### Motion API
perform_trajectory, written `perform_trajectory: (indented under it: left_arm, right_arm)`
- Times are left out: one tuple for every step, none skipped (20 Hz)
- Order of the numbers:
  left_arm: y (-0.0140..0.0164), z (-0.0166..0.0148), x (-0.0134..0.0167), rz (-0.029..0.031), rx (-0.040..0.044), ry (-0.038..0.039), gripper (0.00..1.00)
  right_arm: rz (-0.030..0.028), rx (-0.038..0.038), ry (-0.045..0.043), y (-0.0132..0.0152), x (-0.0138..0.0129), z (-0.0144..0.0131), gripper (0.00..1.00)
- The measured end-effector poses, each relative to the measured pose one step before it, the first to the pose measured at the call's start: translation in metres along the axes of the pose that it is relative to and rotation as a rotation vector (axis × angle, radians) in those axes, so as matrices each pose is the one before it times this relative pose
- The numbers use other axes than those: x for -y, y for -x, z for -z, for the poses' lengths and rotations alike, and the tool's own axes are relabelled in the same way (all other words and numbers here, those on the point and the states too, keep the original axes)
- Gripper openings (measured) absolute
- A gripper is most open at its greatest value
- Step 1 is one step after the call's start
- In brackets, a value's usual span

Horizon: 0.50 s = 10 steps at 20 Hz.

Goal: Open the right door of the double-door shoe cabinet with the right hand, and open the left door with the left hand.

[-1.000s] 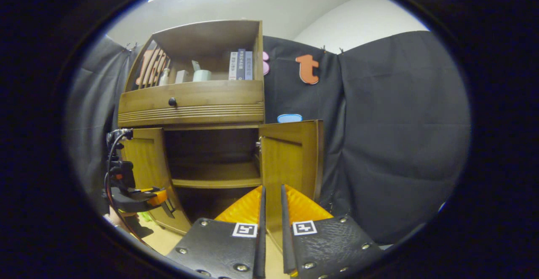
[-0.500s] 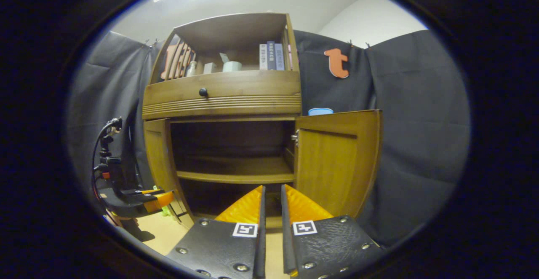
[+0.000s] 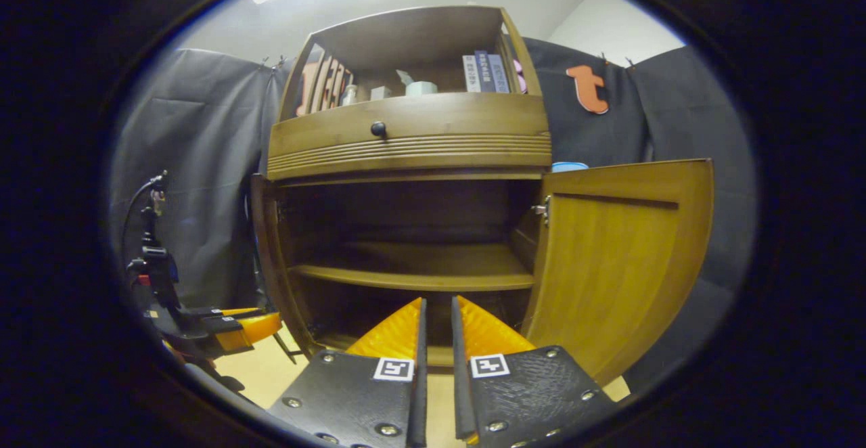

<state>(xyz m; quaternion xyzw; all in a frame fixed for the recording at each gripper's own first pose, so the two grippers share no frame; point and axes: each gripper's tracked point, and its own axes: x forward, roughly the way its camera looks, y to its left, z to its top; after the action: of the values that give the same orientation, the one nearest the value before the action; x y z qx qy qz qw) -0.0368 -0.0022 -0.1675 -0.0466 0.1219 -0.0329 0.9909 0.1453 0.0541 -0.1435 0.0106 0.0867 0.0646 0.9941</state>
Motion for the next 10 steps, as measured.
perform_trajectory:
  left_arm:
    - [0.00454,-0.00062,-0.00439,-0.00836,0.00203,0.00628,0.31]
    - [0.00553,-0.00162,-0.00387,-0.00629,0.00441,0.01776,0.28]
    - [0.00474,-0.00211,-0.00426,-0.00883,0.00580,0.02516,0.28]
    - [0.00415,-0.00041,-0.00529,-0.01281,-0.00273,0.01819,0.30]
    - [0.00415,0.00143,-0.00518,-0.01178,-0.00206,0.01155,0.30]
    - [0.00399,-0.00170,-0.00476,-0.01015,0.00506,0.00090,0.30]
    - [0.00340,0.00017,-0.00538,-0.01268,0.00358,-0.01093,0.30]
    - [0.00394,-0.00139,-0.00614,-0.01819,0.00386,-0.01523,0.27]
    - [0.00321,-0.00240,-0.00690,-0.02090,0.00692,-0.01286,0.27]
    - [0.00346,-0.00276,-0.00720,-0.02236,0.00564,-0.00770,0.30]
  right_arm:
    - [-0.01534,-0.00471,0.00198,-0.00047,-0.00320,0.00137,0.16]
    - [-0.01448,-0.00393,0.00191,-0.00097,-0.00262,0.00056,0.16]
    - [-0.01321,-0.00381,0.00130,-0.00129,-0.00221,0.00095,0.16]
    - [-0.01373,-0.00457,-0.00039,-0.00030,-0.00346,0.00148,0.17]
    - [-0.01453,-0.00453,-0.00246,-0.00131,-0.00318,0.00084,0.17]
    - [-0.01479,-0.00529,-0.00213,-0.00040,-0.00357,0.00157,0.16]
    - [-0.01379,-0.00403,-0.00146,-0.00011,-0.00311,0.00060,0.16]
    - [-0.01282,-0.00415,-0.00026,-0.00046,-0.00320,0.00083,0.16]
    - [-0.01253,-0.00299,0.00084,0.00044,-0.00195,0.00083,0.16]
    - [-0.01170,-0.00215,0.00138,0.00030,-0.00212,0.00051,0.16]
